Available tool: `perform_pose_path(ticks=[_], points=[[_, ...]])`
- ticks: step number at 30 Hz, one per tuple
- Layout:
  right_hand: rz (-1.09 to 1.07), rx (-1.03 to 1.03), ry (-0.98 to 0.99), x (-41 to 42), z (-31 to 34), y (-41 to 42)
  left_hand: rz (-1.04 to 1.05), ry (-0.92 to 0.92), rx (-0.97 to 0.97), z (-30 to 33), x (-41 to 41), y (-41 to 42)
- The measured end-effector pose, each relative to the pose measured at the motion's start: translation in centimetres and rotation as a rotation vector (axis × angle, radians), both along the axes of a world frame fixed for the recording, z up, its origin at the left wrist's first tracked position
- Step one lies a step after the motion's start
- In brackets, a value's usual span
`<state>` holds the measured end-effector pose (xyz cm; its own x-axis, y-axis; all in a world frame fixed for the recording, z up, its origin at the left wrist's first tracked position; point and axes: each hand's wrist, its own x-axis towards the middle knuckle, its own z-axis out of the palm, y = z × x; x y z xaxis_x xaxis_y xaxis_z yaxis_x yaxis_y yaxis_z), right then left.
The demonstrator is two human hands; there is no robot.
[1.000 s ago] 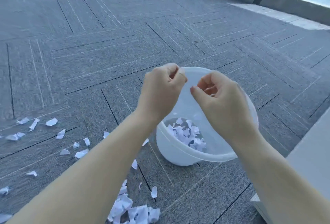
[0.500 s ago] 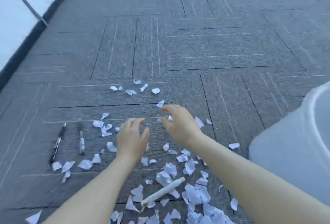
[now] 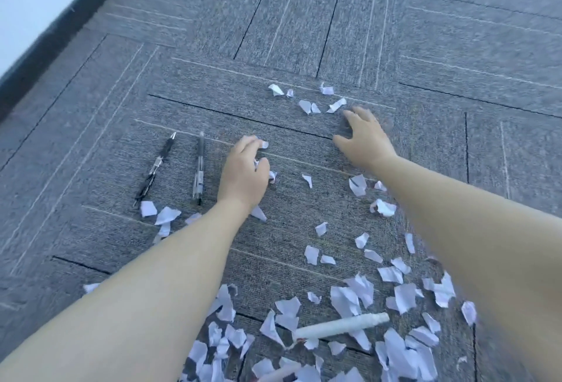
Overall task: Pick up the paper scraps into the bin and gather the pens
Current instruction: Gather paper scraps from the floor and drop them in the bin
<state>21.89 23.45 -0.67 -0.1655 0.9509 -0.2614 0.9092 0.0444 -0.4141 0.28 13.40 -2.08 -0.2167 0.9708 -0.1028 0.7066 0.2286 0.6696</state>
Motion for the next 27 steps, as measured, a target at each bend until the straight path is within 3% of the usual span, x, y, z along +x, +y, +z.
perform_pose_path(ticks=[3, 6, 8, 11, 15, 17, 20, 23, 25, 27], points=[[0.140, 0.034, 0.147, -0.5, 0.1, -6.1, -0.130, -0.108, 0.117, 0.6, -0.2, -3.4], [0.223, 0.234, 0.246, -0.5, 0.8, -9.9, -0.215, 0.034, 0.229, 0.0, -1.9, -5.3], [0.091, 0.359, 0.235, -1.0, 1.1, -6.9, -0.236, 0.116, 0.182, -0.5, -2.5, -5.5], [-0.040, 0.282, 0.097, -3.1, 1.0, 1.3, -0.265, 0.214, 0.107, -1.0, -2.3, -5.4], [0.029, 0.043, -0.019, -5.7, 0.4, 7.7, -0.270, 0.269, 0.052, -0.8, -2.2, -5.4], [0.104, 0.051, -0.065, -6.4, 0.4, 7.8, -0.275, 0.283, 0.035, -0.8, -2.3, -5.3], [0.168, 0.095, 0.013, -6.3, 0.6, 3.1, -0.274, 0.306, 0.024, -0.7, -2.3, -5.3], [0.354, 0.304, 0.039, -5.5, 1.5, -3.5, -0.278, 0.331, 0.018, -0.5, -2.3, -5.1], [0.367, 0.390, 0.074, -6.5, 1.8, -2.6, -0.277, 0.329, 0.006, -0.6, -2.3, -4.9], [0.321, 0.305, 0.024, -9.1, 2.1, 1.5, -0.281, 0.327, -0.006, -0.5, -2.2, -4.8]])
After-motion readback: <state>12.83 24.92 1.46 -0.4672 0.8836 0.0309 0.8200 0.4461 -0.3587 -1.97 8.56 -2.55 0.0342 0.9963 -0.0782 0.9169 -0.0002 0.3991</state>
